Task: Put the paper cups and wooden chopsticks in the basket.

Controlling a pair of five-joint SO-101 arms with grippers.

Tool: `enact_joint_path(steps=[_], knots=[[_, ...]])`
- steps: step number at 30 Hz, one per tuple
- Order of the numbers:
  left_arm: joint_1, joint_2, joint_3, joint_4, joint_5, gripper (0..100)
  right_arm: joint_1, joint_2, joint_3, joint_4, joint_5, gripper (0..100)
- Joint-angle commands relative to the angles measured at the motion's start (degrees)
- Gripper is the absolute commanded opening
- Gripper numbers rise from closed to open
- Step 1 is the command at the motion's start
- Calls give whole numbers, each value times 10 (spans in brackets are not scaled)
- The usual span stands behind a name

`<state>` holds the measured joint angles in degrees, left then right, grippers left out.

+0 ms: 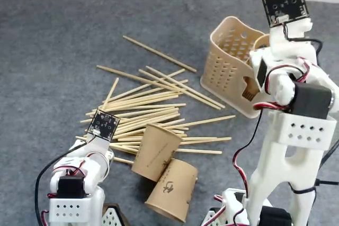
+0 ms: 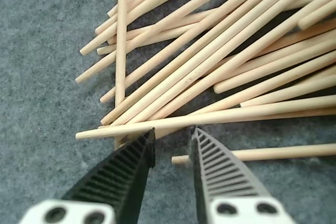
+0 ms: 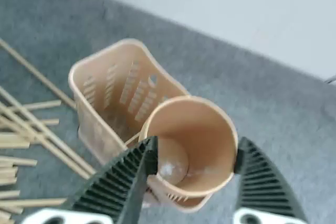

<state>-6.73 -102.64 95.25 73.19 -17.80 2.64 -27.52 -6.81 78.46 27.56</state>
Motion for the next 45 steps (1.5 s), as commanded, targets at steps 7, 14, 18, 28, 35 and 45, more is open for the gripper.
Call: enact_joint_path(steps=[7, 14, 18, 28, 35, 45], knots=[[-10, 7, -11, -11, -2, 127, -72, -6, -4, 193, -14, 6], [-102, 7, -60, -13, 0, 127, -79, -6, 21, 224, -98, 6], [-109, 7, -87, -9, 21, 137, -83, -38, 87, 218, -103, 6], [-69, 14, -219, 29, 78, 313, -91, -281, 391, 95, -98, 6], [14, 14, -279, 87, 76, 364, -81, -404, 627, -25, -102, 6], [138, 15, -319, 114, 77, 366, 4, -520, 817, -179, -143, 6]])
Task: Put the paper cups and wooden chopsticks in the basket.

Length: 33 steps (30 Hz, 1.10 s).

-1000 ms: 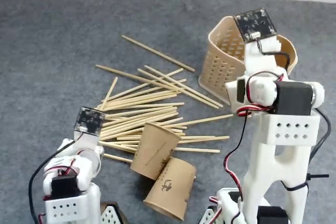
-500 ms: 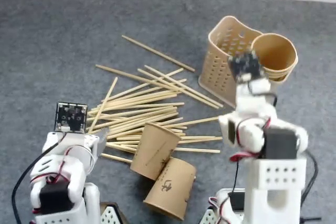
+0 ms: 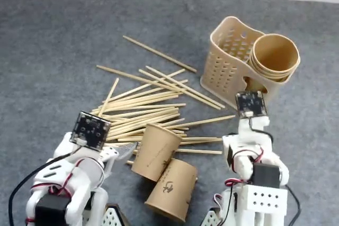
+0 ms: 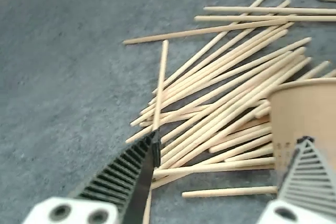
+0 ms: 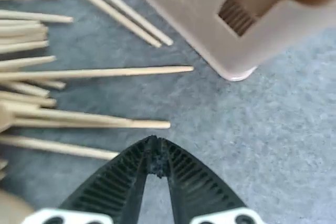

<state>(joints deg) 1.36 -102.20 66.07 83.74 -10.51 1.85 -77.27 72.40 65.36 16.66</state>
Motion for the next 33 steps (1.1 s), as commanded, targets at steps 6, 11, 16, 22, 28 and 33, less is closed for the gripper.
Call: enact_joint_path(steps=[6, 11, 16, 22, 28, 33], knots=[[131, 16, -24, 12, 9, 366, 59, -45, 71, -114, -90, 6], [208, 136, -42, 8, 34, 367, 71, -58, 74, -122, -98, 6], [233, 294, -84, 7, 45, 367, 70, -58, 74, -123, -98, 6], [233, 407, -74, -76, 98, 366, 70, -58, 87, -124, -95, 6], [239, 488, -75, -120, 130, 366, 70, -58, 87, -124, -94, 6], [242, 570, -75, -156, 133, 362, 70, -58, 88, -124, -94, 6]])
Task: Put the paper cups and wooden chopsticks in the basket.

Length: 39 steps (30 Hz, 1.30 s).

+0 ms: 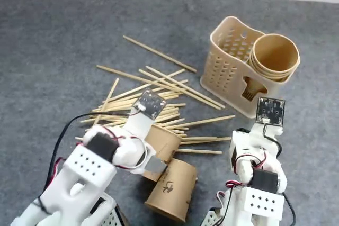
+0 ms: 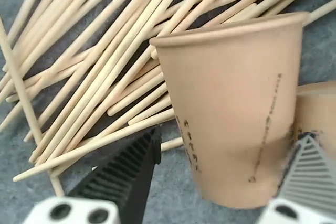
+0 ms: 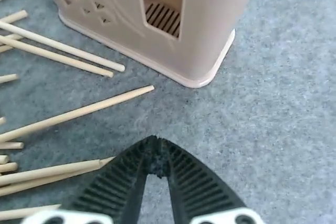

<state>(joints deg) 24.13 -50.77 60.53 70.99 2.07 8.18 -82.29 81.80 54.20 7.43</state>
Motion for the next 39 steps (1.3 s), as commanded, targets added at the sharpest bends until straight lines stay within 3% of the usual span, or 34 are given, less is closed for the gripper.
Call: enact_joint_path(steps=[1, 7, 16, 24, 36, 39], knots=[[18, 74, -19, -35, 7, 362, 7, -8, -6, -13, -2, 6], [26, 162, -23, -66, 8, 361, 7, -8, -6, -13, -1, 6], [21, 167, -77, -52, 6, 347, 9, -8, -5, -13, -1, 6], [21, 167, -179, 28, 4, 299, 9, -8, -4, -13, -1, 6], [21, 167, -392, 26, 10, 299, 40, -9, -7, -9, -3, 6], [22, 167, -455, 25, 49, 299, 60, -9, -7, -9, -5, 6]])
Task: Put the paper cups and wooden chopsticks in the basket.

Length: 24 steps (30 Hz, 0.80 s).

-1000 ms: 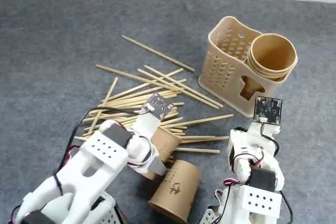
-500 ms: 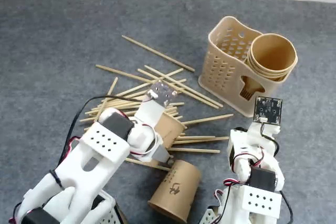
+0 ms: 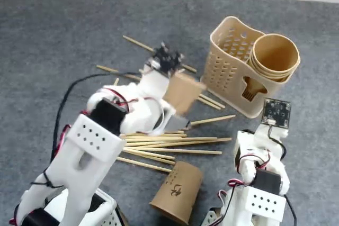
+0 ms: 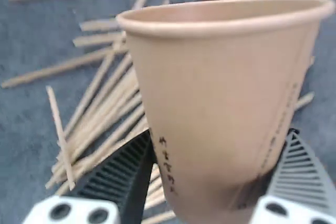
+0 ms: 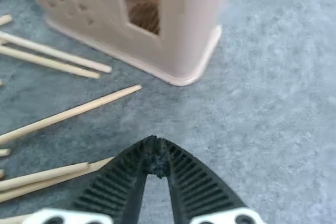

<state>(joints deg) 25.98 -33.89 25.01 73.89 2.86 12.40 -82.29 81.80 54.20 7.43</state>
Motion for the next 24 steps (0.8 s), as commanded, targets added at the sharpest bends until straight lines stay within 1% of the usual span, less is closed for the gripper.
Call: enact_joint_path(steps=[1, 4, 8, 10, 13, 19, 22, 24], knots=[[7, 0, -120, -10, 51, 299, 20, -9, -7, -9, -5, 6], [8, 3, -156, -63, 80, 299, 21, -9, -7, -11, -5, 6], [9, 5, -155, -189, 125, 299, 21, -9, -5, -12, -5, 6], [22, 5, -136, -253, 130, 299, 21, -9, -4, -12, -5, 6], [58, 5, -95, -349, 126, 299, 19, -9, -3, -13, -5, 6], [128, 5, -2, -523, 92, 295, 19, -9, -3, -13, -3, 6], [140, 8, 25, -583, 66, 295, 19, -9, -3, -13, -3, 6], [145, 29, 24, -606, 57, 294, 19, -9, -3, -13, -3, 6]])
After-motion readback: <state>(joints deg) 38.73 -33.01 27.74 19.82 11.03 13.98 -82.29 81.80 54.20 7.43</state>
